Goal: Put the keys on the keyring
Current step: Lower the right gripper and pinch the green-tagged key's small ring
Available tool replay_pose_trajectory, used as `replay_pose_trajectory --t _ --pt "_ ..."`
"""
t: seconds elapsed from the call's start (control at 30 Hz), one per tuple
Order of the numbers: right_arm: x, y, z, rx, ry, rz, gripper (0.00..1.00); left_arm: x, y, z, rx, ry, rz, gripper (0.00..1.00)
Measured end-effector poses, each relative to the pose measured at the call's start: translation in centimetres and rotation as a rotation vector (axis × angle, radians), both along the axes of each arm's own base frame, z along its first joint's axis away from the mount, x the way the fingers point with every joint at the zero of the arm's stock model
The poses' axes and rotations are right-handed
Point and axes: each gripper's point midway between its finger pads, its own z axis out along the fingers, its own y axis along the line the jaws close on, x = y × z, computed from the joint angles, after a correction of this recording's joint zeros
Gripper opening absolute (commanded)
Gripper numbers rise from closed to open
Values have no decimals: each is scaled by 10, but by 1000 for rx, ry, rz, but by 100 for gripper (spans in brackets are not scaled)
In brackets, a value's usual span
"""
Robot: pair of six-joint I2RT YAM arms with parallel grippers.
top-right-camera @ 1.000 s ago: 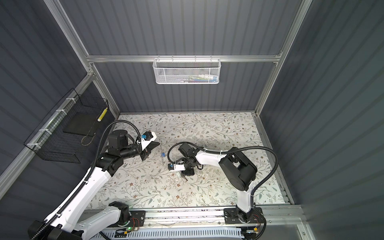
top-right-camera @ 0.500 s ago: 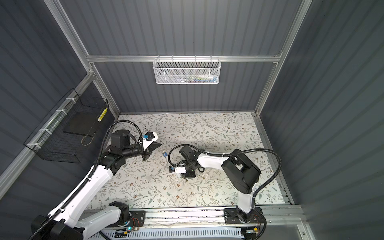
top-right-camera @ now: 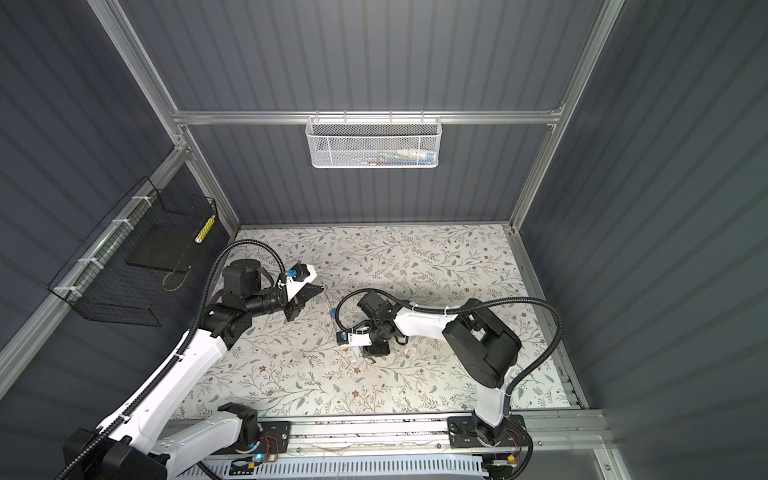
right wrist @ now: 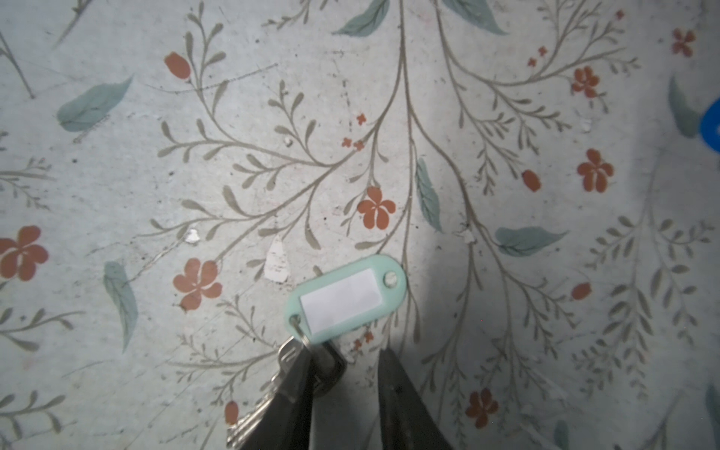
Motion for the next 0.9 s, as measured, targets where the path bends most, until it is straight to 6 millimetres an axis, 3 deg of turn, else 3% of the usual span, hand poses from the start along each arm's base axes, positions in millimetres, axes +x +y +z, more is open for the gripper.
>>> replay_pose_trajectory --t 0.9 --pt "-16 0 -1 13 27 67 9 -1 0 0 0 -2 -1 0"
